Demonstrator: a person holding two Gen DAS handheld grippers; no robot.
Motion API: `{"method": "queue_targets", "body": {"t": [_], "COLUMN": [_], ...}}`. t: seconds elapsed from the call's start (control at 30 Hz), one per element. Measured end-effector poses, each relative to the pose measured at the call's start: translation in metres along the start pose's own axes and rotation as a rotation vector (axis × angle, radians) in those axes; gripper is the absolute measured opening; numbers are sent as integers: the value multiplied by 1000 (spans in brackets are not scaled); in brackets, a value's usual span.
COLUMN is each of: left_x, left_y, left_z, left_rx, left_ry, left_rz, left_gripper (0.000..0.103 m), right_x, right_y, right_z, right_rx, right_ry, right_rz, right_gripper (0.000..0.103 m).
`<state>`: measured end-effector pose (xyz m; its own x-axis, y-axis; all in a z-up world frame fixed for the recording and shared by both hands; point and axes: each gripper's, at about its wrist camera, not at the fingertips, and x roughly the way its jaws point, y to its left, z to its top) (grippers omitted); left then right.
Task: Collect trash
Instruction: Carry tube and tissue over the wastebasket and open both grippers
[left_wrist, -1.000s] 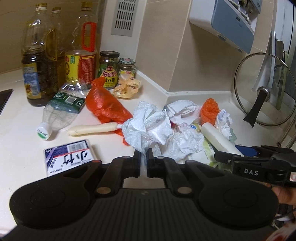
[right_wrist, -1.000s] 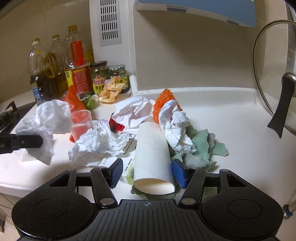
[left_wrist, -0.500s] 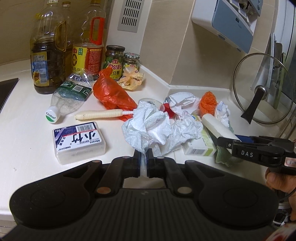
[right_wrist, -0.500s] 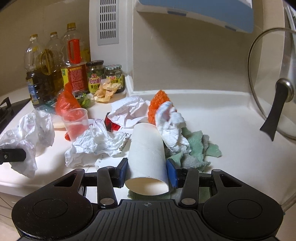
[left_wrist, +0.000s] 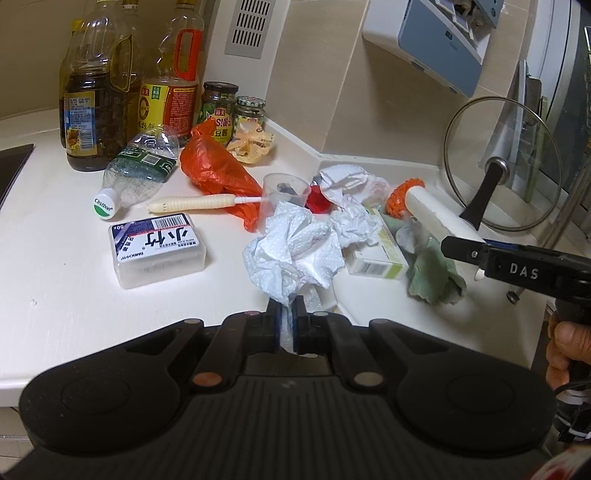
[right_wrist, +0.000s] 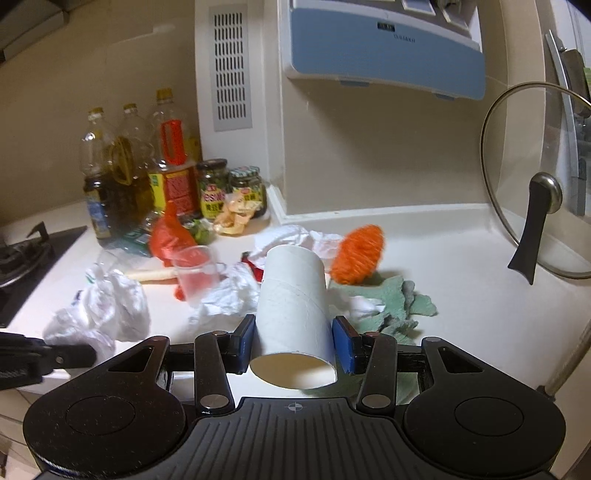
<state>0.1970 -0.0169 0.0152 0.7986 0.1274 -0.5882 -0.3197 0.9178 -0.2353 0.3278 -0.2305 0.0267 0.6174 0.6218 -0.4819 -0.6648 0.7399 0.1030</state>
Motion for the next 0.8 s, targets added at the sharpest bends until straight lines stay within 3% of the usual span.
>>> {"method": "queue_targets", "body": {"t": [0.4,0.8], "left_x": [-23,-40], "left_y": [6,35], "left_z": [-27,-81], "left_rx": [19,-16], "left_ry": [41,167], "left_rz": [-25,14], "left_gripper": [4,4], "right_x": [-39,-37], "right_y": [42,100], "right_z": [-21,-87], "right_rx": [-23,-112], "right_ry": [12,176], "right_rz": [84,193], "right_gripper": [45,45]}}
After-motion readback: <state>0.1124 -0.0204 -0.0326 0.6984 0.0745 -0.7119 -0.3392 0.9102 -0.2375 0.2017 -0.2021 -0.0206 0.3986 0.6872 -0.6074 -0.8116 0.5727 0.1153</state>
